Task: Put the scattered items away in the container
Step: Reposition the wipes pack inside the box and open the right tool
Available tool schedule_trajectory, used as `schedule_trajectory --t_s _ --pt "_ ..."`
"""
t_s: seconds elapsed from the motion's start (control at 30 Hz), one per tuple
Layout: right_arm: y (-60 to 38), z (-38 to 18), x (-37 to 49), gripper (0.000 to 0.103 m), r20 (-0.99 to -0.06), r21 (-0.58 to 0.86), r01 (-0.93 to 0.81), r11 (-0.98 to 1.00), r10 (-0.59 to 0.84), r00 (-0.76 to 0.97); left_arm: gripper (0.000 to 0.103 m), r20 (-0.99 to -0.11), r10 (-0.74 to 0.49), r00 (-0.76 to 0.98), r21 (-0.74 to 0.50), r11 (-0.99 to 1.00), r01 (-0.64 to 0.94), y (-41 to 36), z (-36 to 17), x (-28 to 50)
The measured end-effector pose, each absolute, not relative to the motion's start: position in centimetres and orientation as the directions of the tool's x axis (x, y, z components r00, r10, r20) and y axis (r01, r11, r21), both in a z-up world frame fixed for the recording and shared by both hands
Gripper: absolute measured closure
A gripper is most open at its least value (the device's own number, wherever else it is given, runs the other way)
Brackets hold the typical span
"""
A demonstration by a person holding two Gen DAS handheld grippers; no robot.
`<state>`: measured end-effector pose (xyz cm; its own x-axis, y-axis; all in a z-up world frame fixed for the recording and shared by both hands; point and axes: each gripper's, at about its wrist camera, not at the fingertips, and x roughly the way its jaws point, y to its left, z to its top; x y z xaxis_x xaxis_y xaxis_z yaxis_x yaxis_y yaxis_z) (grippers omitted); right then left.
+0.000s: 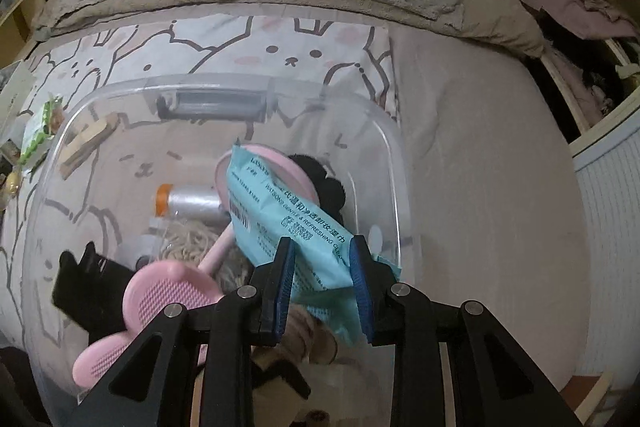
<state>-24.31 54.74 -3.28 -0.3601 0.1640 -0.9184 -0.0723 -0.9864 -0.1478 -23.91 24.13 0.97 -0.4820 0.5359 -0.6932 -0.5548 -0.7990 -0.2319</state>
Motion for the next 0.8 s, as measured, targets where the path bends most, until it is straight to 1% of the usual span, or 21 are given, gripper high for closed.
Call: schedule_trajectory --t_s 0.1,0.2,0.3,0.57,0.7,0.8 --pt "54.4 -3.0 -24.1 0.074 -0.916 -0.17 -0.064 -0.983 0.181 -0.357 0.002 -0.693 0.541 -0.476 -0.241 -0.797 -0.554 24.3 0.9 -23.7" --pt "54.2 -1.8 -23.1 0.074 -0.903 -0.129 -0.081 -0.988 0.151 -0.402 0.002 -0.691 0.544 -0.476 -0.239 -0.793 -0.56 24.4 1.1 -23.4" --pt "54.0 -0.3 -21.7 0.074 -0.874 -0.098 -0.097 -0.99 0.132 -0.468 0.002 -0.691 0.539 -0.482 -0.229 -0.795 -0.562 24.5 1.5 -23.0" --pt "51.6 3.9 -16.3 0.074 -0.779 -0.042 -0.04 -0.998 0.058 -0.625 0.001 -0.676 0.543 -0.497 -0.222 -0.794 -0.565 24.8 2.6 -21.8" --pt "50.8 4.8 -13.9 0.074 -0.734 -0.077 -0.062 -0.995 0.098 -0.673 0.001 -0.678 0.536 -0.503 -0.203 -0.794 -0.573 25.0 3.1 -20.9" --pt "50.8 5.0 -12.2 0.074 -0.717 -0.037 -0.066 -0.997 0.073 -0.693 0.001 -0.673 0.531 -0.515 -0.185 -0.795 -0.578 25.2 3.7 -20.1"
